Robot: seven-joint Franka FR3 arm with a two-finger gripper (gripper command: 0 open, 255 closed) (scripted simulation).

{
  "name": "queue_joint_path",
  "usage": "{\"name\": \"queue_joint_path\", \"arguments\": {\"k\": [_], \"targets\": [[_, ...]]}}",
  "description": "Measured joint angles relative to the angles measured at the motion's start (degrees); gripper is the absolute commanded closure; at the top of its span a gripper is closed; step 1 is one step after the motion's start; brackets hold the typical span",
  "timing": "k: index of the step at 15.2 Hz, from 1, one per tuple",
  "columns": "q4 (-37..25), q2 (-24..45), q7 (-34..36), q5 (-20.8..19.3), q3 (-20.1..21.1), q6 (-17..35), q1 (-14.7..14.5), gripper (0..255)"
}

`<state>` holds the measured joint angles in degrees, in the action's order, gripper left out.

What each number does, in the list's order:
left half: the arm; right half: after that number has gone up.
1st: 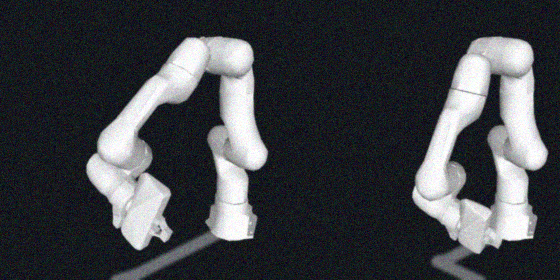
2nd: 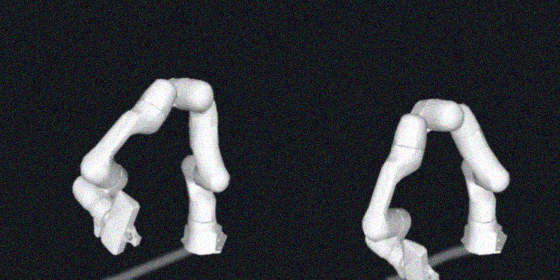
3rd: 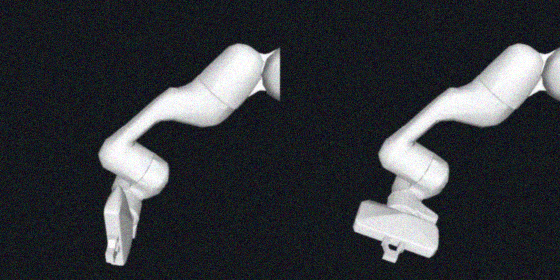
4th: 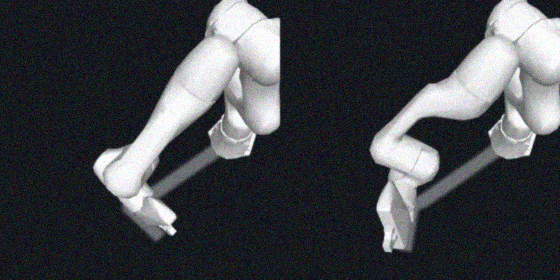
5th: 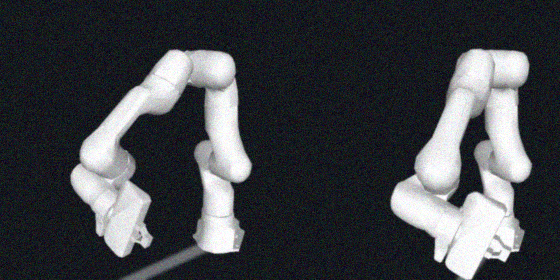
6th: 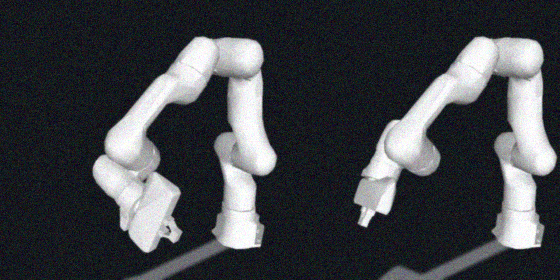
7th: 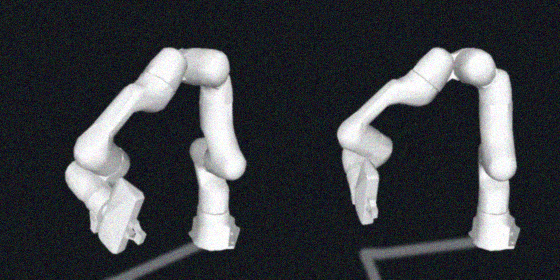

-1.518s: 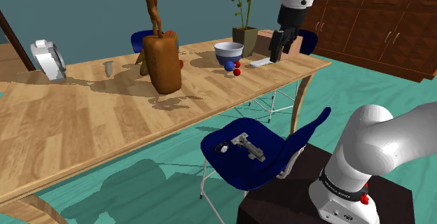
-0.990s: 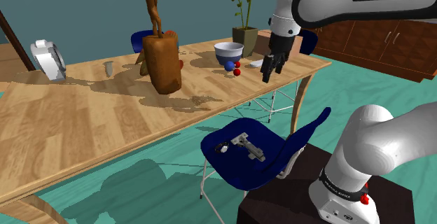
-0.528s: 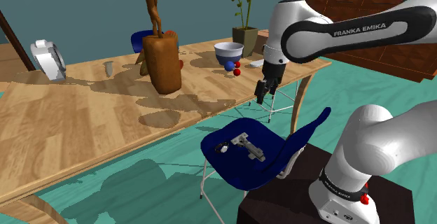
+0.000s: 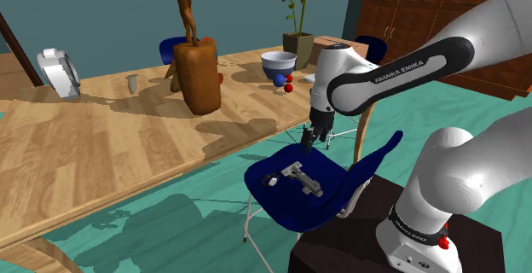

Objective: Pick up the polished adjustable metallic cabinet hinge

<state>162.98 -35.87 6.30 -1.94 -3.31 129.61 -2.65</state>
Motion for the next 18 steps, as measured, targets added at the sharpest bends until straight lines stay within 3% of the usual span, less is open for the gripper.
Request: {"name": "queue_joint_path", "arguments": {"k": [8, 17, 18], "targets": [[3.8, 18.6, 0.2, 5.1, -0.7, 21.1, -3.7, 0], [3.2, 30.2, -3.6, 13.2, -2.0, 33.4, -6.0, 0], [3.0, 31.0, -4.0, 13.2, -1.8, 33.6, -6.0, 255]]}}
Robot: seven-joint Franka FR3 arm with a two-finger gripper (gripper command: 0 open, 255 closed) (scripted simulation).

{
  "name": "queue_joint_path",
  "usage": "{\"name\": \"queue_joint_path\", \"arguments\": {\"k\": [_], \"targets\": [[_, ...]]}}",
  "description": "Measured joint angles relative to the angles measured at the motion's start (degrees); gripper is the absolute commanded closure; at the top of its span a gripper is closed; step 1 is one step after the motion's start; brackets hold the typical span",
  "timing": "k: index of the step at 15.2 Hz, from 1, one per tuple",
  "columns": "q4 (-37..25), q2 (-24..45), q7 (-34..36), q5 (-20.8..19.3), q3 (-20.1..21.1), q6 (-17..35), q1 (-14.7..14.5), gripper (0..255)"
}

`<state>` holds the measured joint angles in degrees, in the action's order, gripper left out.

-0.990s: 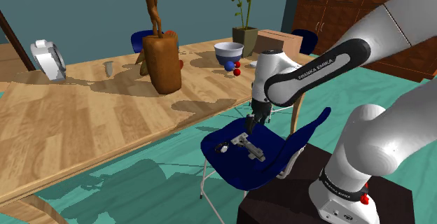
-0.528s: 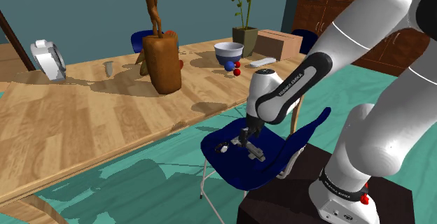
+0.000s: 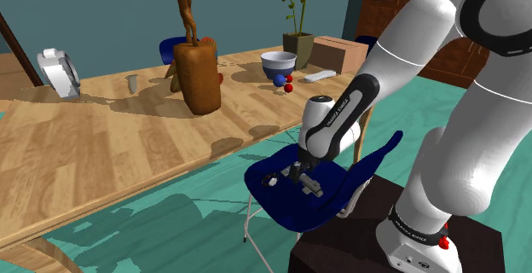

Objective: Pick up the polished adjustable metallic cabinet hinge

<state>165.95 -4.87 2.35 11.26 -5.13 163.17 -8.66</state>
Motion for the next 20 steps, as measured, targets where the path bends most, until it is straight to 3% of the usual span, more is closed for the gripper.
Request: {"name": "queue_joint_path", "arguments": {"k": [11, 13, 20], "targets": [[0.2, 0.3, -0.2, 0.6, 0.3, 0.2, 0.5, 255], [0.5, -1.7, 1.3, 0.9, 1.0, -1.9, 1.0, 255], [0.7, -9.6, 2.9, -4.6, 3.5, -9.9, 3.8, 255]]}}
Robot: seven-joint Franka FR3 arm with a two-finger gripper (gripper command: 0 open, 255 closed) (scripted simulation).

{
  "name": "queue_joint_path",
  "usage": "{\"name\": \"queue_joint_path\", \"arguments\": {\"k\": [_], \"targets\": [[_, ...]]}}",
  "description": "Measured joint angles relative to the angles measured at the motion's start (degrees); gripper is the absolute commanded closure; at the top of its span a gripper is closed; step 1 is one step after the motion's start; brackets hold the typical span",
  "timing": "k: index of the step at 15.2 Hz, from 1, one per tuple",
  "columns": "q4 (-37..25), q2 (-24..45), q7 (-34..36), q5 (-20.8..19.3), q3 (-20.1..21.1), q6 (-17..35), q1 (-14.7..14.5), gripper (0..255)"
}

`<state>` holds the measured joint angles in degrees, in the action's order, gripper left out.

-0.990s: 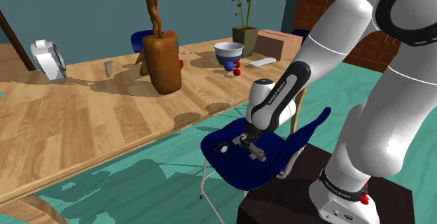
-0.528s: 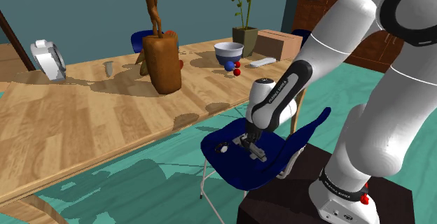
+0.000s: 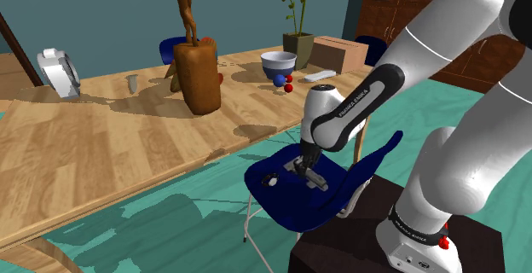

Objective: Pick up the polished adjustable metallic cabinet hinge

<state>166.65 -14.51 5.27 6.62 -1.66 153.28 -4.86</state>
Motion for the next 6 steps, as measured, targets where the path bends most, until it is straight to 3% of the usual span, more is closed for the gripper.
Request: {"name": "queue_joint_path", "arguments": {"k": [6], "targets": [[-0.4, -6.2, 0.9, -1.8, 0.7, -6.9, 0.7, 255]]}}
